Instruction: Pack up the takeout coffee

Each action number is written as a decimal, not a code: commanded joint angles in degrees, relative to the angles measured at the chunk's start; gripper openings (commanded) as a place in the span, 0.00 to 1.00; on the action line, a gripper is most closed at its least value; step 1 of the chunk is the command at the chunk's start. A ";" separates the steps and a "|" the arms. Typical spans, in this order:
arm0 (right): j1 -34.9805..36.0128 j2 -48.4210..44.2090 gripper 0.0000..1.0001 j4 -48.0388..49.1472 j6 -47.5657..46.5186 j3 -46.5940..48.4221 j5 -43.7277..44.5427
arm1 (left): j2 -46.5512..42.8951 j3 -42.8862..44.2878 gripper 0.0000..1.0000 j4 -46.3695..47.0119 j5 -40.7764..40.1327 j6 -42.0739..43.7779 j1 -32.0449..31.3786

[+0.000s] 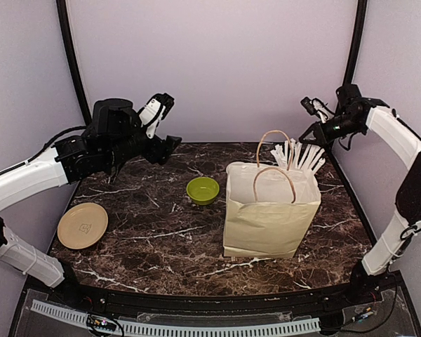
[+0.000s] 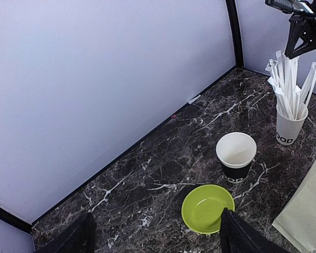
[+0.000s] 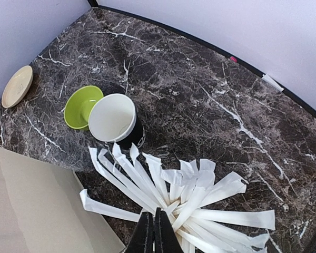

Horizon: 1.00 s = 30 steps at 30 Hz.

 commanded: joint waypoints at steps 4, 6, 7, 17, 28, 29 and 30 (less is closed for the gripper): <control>-0.02 -8.75 0.00 -4.79 0.05 8.60 0.49 | 0.18 0.28 0.83 1.31 0.09 0.19 0.20; -0.02 -9.75 0.00 -6.41 -0.23 11.09 0.97 | 0.33 0.55 0.83 1.29 0.00 0.26 0.18; -0.01 -10.19 0.00 -7.23 -0.48 12.49 1.16 | 0.40 0.68 0.83 1.19 0.03 0.32 0.18; -0.01 -15.52 0.00 -7.44 1.39 23.92 -2.03 | 2.68 4.06 0.83 0.54 -0.15 0.64 0.19; 0.01 -21.92 0.00 -6.32 1.79 25.67 -28.37 | 3.67 4.87 0.83 0.80 -0.09 0.01 0.18; 0.08 -21.84 0.00 -6.30 2.14 25.66 -31.54 | 3.65 4.86 0.83 0.83 -0.11 0.00 0.18; 0.06 -21.78 0.00 -5.96 2.93 25.30 -33.93 | 3.58 4.92 0.83 0.82 -0.06 -0.01 0.18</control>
